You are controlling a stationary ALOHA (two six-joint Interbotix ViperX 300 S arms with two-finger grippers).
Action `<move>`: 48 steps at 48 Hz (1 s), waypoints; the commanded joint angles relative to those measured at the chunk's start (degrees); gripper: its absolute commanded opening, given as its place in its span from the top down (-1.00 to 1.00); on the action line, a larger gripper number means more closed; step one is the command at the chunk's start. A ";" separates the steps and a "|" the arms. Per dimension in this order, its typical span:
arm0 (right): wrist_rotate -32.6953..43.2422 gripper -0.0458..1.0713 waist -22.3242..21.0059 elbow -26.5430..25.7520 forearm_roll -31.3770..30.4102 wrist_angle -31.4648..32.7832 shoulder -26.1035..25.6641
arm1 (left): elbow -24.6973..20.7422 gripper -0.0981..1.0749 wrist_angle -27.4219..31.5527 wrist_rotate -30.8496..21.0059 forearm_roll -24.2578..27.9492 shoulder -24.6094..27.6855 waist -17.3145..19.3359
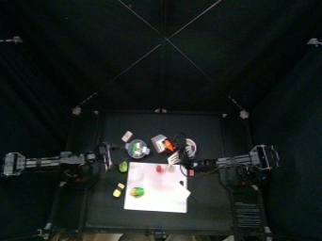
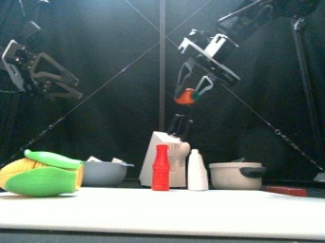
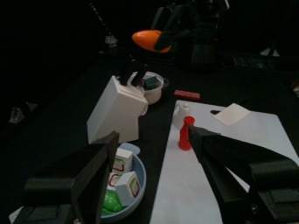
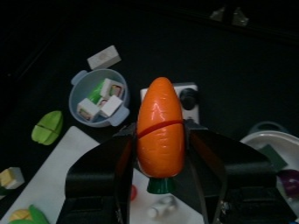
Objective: Place carrot into pot
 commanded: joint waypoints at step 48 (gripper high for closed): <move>-4.75 -0.12 -14.94 21.09 7.56 -9.76 -3.87 | 0.09 -0.83 0.00 0.09 -0.18 0.18 1.41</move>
